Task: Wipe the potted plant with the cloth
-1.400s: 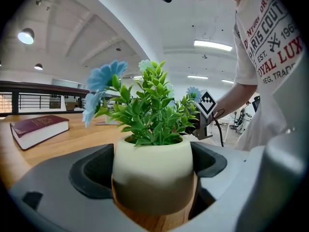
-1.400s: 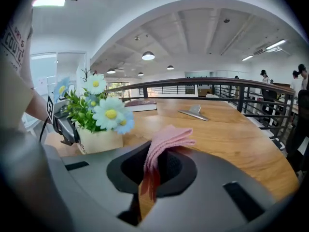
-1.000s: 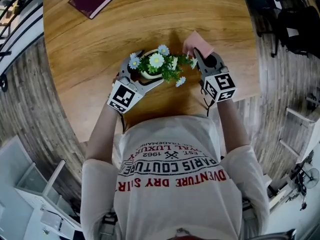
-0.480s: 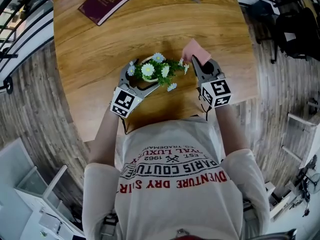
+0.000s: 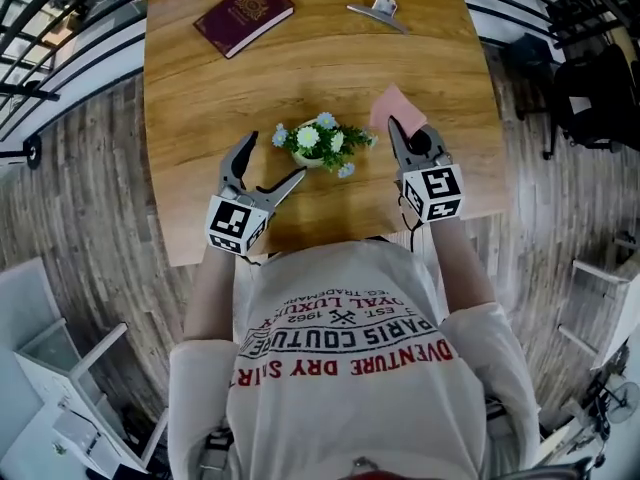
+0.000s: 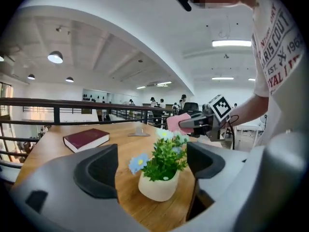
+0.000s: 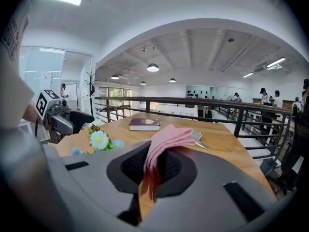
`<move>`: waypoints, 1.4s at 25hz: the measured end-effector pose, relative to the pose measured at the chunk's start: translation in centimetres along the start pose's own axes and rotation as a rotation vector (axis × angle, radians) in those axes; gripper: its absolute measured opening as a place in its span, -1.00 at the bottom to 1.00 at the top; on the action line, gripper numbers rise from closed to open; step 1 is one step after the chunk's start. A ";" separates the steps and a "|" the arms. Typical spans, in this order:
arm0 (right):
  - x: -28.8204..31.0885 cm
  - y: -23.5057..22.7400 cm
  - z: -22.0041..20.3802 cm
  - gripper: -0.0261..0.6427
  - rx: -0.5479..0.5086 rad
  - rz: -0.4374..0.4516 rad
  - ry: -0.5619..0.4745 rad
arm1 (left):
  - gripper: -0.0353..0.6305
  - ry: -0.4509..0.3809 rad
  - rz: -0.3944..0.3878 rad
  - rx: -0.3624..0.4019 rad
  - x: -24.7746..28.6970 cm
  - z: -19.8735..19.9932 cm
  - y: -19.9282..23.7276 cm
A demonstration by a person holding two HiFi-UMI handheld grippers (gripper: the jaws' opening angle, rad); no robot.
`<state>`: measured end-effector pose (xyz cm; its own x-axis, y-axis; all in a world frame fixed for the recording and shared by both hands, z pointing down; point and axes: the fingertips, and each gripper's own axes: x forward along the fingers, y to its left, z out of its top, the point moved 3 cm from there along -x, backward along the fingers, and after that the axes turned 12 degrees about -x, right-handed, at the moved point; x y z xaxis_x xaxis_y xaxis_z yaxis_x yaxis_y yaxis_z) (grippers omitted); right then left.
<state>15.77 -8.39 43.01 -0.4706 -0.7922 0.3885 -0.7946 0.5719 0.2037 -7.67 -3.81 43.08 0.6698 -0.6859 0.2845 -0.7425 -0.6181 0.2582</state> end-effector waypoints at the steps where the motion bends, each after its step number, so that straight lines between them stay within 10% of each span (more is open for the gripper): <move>1: 0.0 0.0 0.5 -0.82 0.011 0.007 -0.010 | 0.40 -0.018 0.024 -0.003 -0.4 0.9 0.1; 3: 0.1 0.3 1.3 -0.82 0.022 0.024 -0.021 | -0.19 -0.065 0.076 0.003 -1.0 2.6 0.3; 10: -0.3 1.4 4.7 -0.82 -0.030 0.057 -0.091 | -0.83 -0.155 0.213 -0.004 -2.0 7.6 0.7; 35: -0.3 4.8 10.4 -0.82 -0.105 0.102 -0.185 | -0.84 -0.169 0.272 0.037 -2.7 12.0 -0.1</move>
<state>8.09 -7.62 34.59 -0.6169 -0.7489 0.2422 -0.6992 0.6627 0.2682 -9.41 -6.50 31.19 0.4393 -0.8800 0.1806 -0.8960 -0.4147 0.1590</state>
